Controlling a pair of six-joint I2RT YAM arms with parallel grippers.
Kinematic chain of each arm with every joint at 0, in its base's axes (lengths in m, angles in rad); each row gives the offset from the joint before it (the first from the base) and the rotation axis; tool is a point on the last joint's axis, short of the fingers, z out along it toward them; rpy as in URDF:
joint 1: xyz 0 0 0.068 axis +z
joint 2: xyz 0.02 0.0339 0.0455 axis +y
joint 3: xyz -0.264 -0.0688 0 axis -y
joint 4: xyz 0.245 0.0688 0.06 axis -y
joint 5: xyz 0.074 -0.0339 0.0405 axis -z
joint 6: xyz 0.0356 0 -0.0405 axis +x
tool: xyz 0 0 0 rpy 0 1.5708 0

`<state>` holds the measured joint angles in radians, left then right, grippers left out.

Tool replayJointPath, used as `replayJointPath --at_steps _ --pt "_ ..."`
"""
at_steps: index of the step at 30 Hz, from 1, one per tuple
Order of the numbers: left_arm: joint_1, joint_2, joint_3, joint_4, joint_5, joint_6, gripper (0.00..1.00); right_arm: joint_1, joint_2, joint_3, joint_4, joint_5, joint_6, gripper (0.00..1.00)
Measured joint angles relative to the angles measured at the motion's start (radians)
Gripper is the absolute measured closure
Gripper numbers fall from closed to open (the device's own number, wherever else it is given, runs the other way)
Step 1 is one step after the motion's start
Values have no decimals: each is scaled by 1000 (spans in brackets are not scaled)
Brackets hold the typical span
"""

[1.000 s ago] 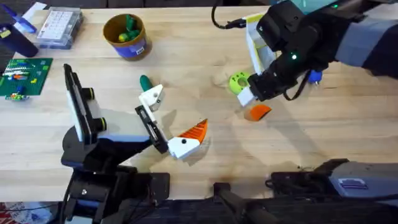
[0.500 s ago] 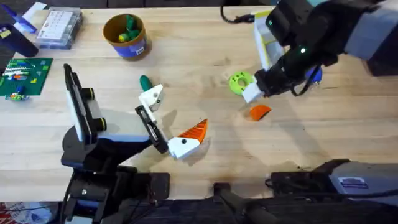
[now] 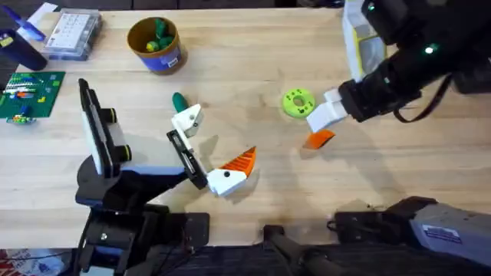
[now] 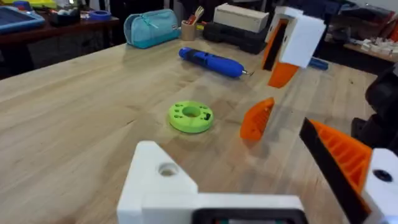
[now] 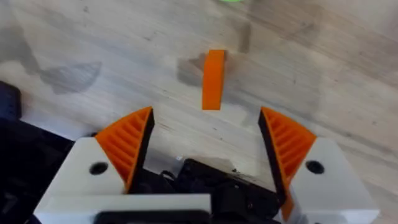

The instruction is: Pick up the gripper from the table and insert it into the empty holder that is missing its gripper. Then pick up a screw, insert it into the mounting hole, and use the screwdriver to tighten it. Finally, clean up the table by picking up the vegetable and placing it into the bucket.

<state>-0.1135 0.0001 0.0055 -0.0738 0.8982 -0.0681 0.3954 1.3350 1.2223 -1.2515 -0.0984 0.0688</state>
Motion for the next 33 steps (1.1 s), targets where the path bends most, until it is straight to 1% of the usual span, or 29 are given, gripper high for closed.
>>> replayJointPath --at_steps 2,5,6,7,10,13,16,21,27,30,33 --pt "0 0 0 0 0 0 10 0 -20 -11 12 1 13 14" --pt "0 0 0 0 0 0 10 1 -41 -64 62 6 24 14" --pt "0 0 0 0 0 0 10 3 -42 -88 83 13 27 14" --pt "0 0 0 0 0 0 10 19 -37 -171 147 35 33 14" --pt "0 0 0 0 0 0 10 41 -33 -235 196 49 36 14" --pt "0 0 0 0 0 0 10 62 -29 -252 237 65 37 14" --pt "0 0 0 0 0 0 10 63 -17 -252 232 71 36 14" --pt "0 0 0 0 0 0 10 63 28 -253 231 87 37 68" --pt "0 0 0 0 0 0 10 63 56 -253 232 99 37 192" --pt "0 0 0 0 0 0 10 63 56 -253 231 102 38 328" --pt "0 0 0 0 0 0 10 63 57 -253 231 102 41 524"
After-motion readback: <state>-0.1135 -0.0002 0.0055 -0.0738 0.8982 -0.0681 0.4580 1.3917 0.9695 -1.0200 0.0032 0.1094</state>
